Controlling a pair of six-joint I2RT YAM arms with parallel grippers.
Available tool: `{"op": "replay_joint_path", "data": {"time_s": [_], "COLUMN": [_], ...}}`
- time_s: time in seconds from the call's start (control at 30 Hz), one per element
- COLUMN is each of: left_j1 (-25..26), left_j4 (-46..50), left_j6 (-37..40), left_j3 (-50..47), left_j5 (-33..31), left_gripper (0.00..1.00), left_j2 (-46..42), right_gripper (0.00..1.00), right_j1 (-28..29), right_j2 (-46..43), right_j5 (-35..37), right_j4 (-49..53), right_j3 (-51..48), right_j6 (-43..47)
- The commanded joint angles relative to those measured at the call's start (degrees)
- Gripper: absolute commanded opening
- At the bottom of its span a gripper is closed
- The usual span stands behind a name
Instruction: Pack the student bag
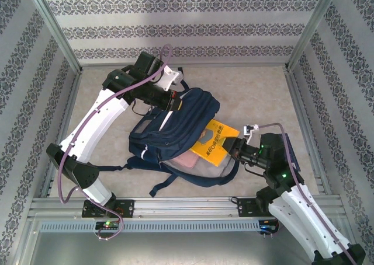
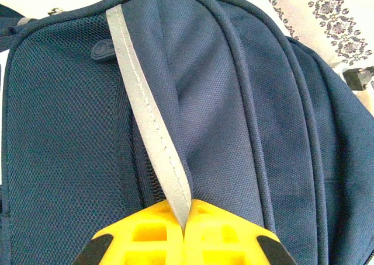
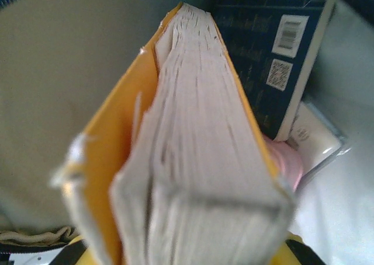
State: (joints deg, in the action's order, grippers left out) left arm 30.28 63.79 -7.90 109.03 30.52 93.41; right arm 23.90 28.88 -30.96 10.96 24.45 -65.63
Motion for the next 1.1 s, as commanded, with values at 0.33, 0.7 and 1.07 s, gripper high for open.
{"op": "replay_joint_path", "data": {"time_s": [0.33,0.7,1.07], "left_j1": [-0.4,-0.4,-6.4], "left_j4": [-10.4,-11.8,-15.7], "left_j6": [-0.8,-0.8,-5.0], "left_j3": [3.0,2.1,-2.6], "left_j5": [7.5,10.8,10.9], "left_gripper": [0.0,0.0,0.0], "left_j2": [-1.4,-0.8,-0.3], "right_gripper": [0.0,0.0,0.82], "right_j1": [13.3,19.9,21.3], "right_j2": [20.9,53.7,60.4], "right_j5": [20.9,25.0,26.9], "right_j4": [-19.4,-33.1,-30.1], "right_j3": [4.4,19.5,27.6], "right_j6": [0.8,-0.3,5.3]}}
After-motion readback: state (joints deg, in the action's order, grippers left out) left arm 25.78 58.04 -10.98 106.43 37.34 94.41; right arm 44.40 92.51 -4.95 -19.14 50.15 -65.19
